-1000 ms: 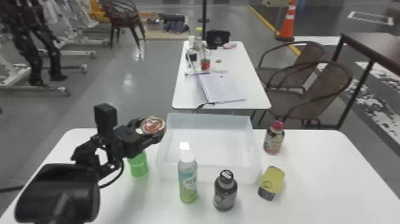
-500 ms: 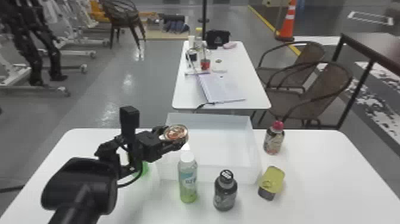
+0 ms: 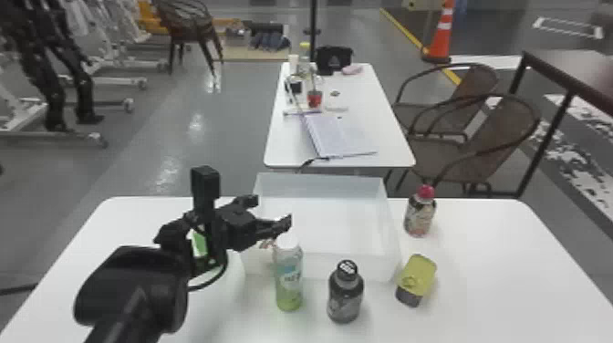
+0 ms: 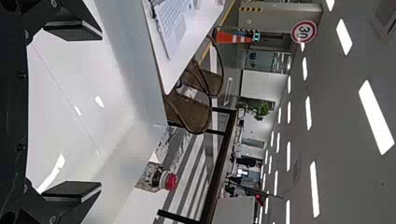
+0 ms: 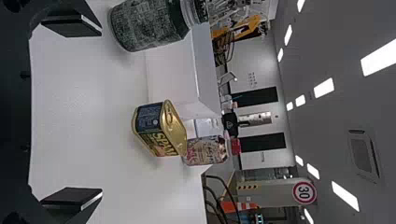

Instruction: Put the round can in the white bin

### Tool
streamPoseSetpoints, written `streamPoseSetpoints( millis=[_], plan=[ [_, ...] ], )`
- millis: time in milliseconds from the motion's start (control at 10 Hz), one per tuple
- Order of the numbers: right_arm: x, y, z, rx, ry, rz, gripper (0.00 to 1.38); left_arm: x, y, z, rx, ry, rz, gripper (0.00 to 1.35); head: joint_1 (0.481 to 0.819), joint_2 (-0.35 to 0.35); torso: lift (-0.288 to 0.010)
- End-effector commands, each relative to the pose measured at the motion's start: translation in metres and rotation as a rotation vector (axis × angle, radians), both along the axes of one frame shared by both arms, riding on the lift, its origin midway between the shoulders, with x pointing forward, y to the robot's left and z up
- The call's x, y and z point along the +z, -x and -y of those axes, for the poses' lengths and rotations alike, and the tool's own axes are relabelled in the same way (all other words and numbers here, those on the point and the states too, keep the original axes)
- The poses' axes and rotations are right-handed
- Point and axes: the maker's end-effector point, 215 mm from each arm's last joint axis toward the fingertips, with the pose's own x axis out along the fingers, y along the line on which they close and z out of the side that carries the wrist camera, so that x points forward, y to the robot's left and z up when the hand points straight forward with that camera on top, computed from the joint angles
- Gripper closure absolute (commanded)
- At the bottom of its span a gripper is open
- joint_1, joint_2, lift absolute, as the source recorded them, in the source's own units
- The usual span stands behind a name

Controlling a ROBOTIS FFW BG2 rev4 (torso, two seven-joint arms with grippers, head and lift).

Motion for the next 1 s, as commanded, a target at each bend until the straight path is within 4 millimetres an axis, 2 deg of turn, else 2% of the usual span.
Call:
streamPoseSetpoints(
  millis=[0,200,300,600,900],
  plan=[
    [0.000,0.000,0.000,0.000,-0.001,0.000,0.09,0.002,0.000,0.000,0.001,0.008,0.003,0.12,0.549,0.000,-0.100],
    [0.000,0.000,0.000,-0.001,-0.002,0.000,0.09,0.014,-0.002,-0.009,0.023,0.011,0.044,0.12,0.549,0.000,-0.100],
    [0.000,0.000,0.000,-0.001,-0.002,0.000,0.09,0.023,-0.002,-0.024,0.064,0.010,0.069,0.12,0.549,0.000,-0.100],
    [0.000,0.001,0.000,-0.001,-0.002,-0.002,0.09,0.033,0.017,-0.103,0.289,0.025,0.130,0.12,0.549,0.000,-0.100],
    [0.001,0.001,0.000,-0.002,-0.004,0.001,0.09,0.014,0.066,-0.172,0.482,0.003,0.149,0.12,0.549,0.000,-0.100]
  ],
)
